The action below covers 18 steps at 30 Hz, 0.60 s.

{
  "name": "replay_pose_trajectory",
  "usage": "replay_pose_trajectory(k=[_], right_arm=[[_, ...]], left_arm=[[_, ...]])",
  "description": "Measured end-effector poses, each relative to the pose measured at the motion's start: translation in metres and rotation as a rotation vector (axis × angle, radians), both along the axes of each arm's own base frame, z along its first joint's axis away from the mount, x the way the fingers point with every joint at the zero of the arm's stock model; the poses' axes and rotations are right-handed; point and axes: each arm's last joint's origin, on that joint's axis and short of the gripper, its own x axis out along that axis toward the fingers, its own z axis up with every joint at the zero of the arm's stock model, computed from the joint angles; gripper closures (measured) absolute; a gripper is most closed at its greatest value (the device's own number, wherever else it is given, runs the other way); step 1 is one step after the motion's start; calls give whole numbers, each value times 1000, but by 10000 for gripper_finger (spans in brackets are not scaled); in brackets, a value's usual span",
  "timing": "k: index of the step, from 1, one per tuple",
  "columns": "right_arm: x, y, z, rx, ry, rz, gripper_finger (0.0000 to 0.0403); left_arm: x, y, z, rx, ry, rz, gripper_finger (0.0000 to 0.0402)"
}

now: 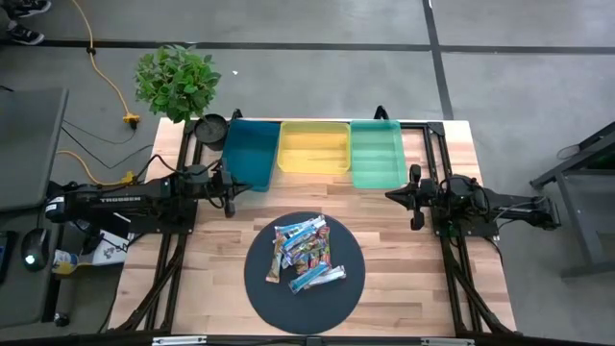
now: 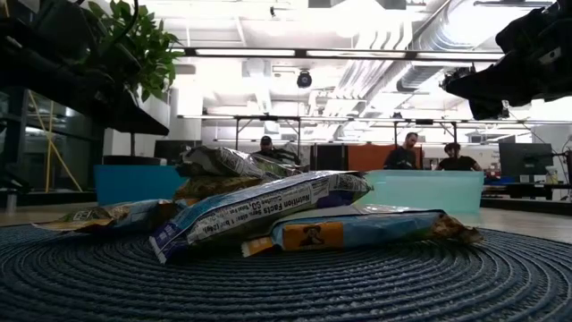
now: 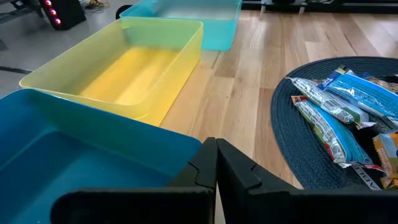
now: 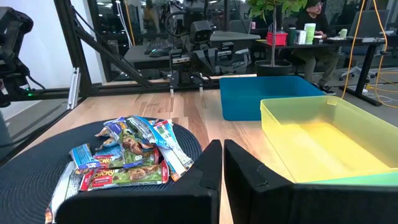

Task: Pick and place Granola Bars by type

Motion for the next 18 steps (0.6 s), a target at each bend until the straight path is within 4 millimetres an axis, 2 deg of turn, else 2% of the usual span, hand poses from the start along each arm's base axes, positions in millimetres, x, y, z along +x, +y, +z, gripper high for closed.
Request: replay_pose_trajectory(k=[13, 18], right_arm=[[0, 0, 0, 0, 0, 0, 402], [0, 0, 0, 0, 0, 0, 402]], left_arm=[[0, 0, 0, 7, 1, -1, 401], [0, 1, 1, 149, 36, -22, 401]])
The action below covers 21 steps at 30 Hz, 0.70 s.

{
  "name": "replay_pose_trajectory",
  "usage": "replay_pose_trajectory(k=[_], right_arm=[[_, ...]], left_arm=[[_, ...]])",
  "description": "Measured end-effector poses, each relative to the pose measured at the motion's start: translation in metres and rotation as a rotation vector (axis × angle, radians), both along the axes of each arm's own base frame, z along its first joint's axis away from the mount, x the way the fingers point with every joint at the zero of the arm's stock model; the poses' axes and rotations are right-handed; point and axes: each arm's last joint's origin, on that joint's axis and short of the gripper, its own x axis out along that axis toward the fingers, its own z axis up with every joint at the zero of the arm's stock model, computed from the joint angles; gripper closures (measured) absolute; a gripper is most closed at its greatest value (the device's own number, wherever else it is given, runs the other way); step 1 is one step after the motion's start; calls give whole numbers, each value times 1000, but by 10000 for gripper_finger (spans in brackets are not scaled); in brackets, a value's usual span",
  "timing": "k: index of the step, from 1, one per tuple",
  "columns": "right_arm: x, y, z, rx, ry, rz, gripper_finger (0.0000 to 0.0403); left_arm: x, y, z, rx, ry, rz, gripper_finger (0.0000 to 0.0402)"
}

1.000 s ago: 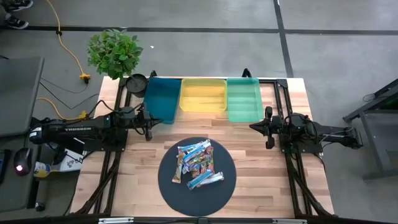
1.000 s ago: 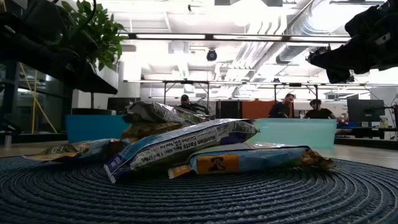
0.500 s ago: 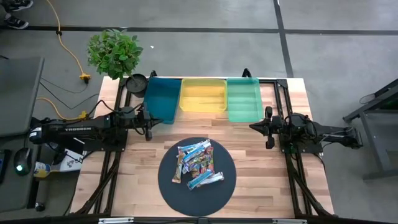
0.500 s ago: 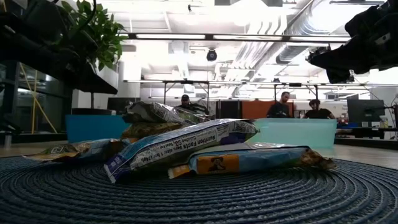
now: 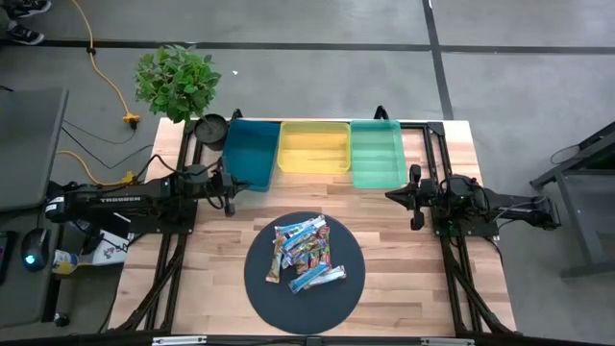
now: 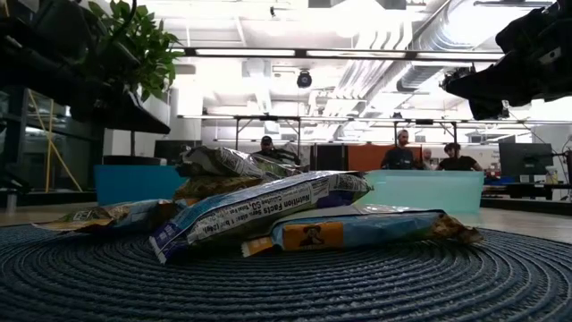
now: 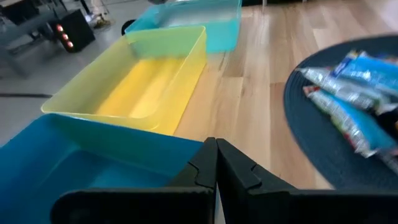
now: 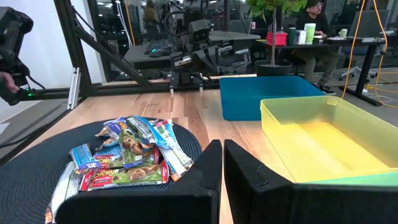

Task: Pick and place Granola Bars by type
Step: Put the blue granola bar into the green bin

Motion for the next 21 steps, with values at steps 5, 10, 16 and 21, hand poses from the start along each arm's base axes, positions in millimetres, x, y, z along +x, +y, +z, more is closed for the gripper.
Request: replay_pose_trajectory(k=[5, 10, 16, 21], right_arm=[[0, 0, 0, 0, 0, 0, 402], [0, 0, 0, 0, 0, 0, 402], [0, 0, 0, 0, 0, 0, 402], [0, 0, 0, 0, 0, 0, 402]], left_arm=[[0, 0, 0, -28, -7, 1, 401], [0, 0, 0, -40, -11, 3, 401], [0, 0, 0, -267, -92, 86, 401], [1, -1, 2, -476, -166, 122, 401]])
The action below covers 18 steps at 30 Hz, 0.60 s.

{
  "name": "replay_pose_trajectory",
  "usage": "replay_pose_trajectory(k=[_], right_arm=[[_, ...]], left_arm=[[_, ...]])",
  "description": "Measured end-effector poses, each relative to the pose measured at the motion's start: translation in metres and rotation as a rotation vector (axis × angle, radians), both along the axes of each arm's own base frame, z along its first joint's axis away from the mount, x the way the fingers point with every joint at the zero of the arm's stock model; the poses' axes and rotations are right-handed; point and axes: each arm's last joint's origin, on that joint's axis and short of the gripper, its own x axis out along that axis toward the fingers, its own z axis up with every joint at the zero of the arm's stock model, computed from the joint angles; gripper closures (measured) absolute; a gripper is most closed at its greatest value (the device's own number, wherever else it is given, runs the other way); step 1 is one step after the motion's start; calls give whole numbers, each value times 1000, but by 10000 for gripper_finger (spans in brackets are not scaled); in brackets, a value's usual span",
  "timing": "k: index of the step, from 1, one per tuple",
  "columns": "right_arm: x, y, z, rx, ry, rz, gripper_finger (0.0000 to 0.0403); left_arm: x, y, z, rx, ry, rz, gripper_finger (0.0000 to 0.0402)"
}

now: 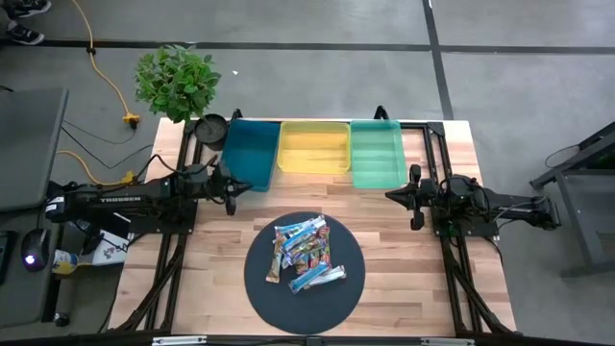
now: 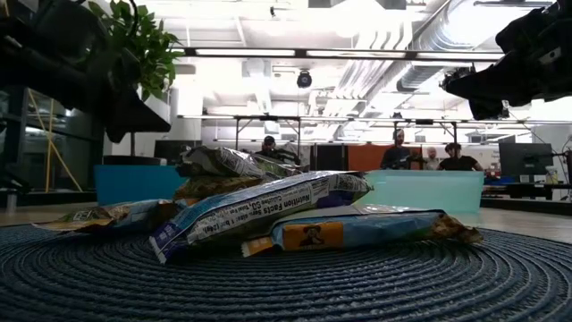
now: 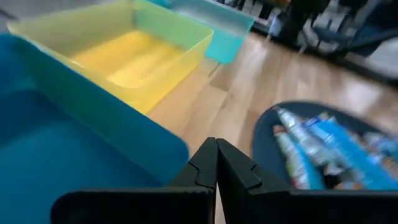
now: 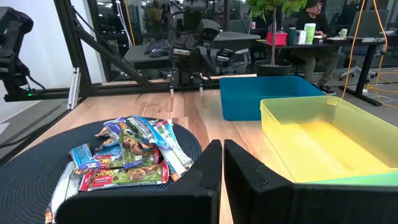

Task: Pick and place Granola Bars by type
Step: Put the blue granola bar into the green bin

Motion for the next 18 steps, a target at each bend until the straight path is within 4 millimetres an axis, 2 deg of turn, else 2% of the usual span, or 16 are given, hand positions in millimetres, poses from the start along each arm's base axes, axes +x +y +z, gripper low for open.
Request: replay_pose_trajectory(k=[10, 18], right_arm=[[0, 0, 0, -2, -1, -8, 402], [0, -3, 0, -58, -1, -105, 402]], left_arm=[[3, -5, 7, -126, -99, -171, 401], [4, -6, 13, -158, -162, -181, 401]])
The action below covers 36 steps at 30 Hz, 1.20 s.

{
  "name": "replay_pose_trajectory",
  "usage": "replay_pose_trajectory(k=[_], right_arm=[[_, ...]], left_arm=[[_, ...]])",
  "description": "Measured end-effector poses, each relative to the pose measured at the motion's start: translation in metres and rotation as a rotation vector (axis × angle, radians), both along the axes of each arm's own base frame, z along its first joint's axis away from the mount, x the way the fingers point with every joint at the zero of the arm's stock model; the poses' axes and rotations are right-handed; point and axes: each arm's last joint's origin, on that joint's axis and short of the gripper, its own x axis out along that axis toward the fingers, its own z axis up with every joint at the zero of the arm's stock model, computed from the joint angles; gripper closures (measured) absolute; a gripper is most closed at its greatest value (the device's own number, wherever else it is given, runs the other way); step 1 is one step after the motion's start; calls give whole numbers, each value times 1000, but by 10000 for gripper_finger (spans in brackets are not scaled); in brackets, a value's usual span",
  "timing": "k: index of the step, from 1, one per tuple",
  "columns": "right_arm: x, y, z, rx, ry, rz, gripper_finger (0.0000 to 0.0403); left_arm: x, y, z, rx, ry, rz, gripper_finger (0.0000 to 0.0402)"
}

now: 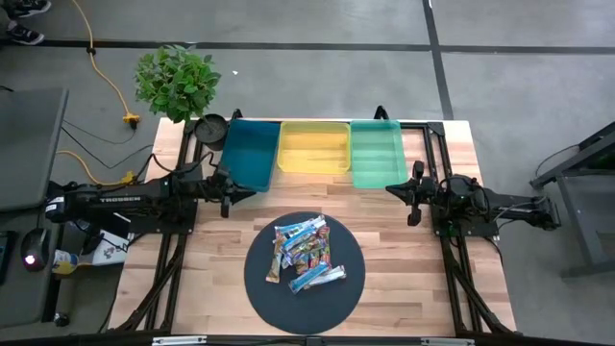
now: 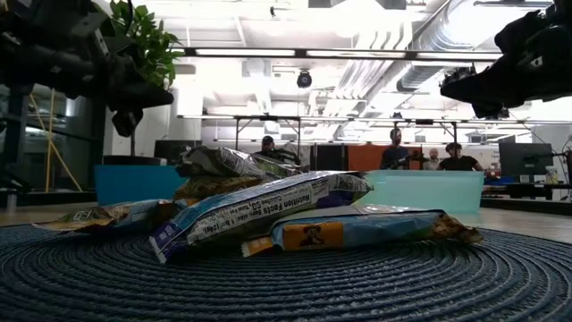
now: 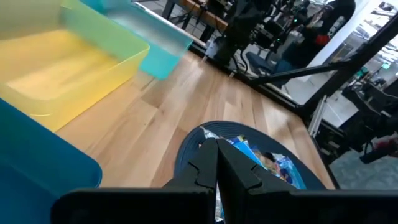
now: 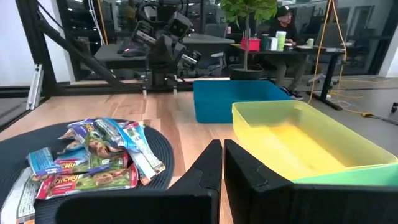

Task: Pick and place Granola Bars by type
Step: Put the blue granola bar into the green bin

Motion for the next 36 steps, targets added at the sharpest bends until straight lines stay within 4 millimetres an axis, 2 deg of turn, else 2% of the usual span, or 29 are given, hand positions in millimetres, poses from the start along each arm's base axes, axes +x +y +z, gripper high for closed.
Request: replay_pose_trajectory(k=[4, 17, 23, 25, 29, 33, 36], right_arm=[[0, 0, 1, 24, -16, 0, 402], [0, 0, 5, 435, -122, 6, 402], [0, 2, 17, 377, -228, 70, 402], [0, 2, 27, 369, -248, 80, 402], [1, 2, 58, 307, -205, 69, 402], [11, 0, 106, 222, -149, 53, 402], [29, -1, 140, 141, -58, 65, 402]], left_arm=[[0, 0, 0, -1, -2, -5, 401], [0, 1, 2, -87, -27, 65, 401], [0, 2, 2, -88, -28, 66, 401], [0, 2, 2, -87, -28, 66, 401], [0, 2, 2, -86, -28, 66, 401], [0, 2, 2, -82, -27, 67, 401], [0, 2, 2, -78, -27, 66, 401]])
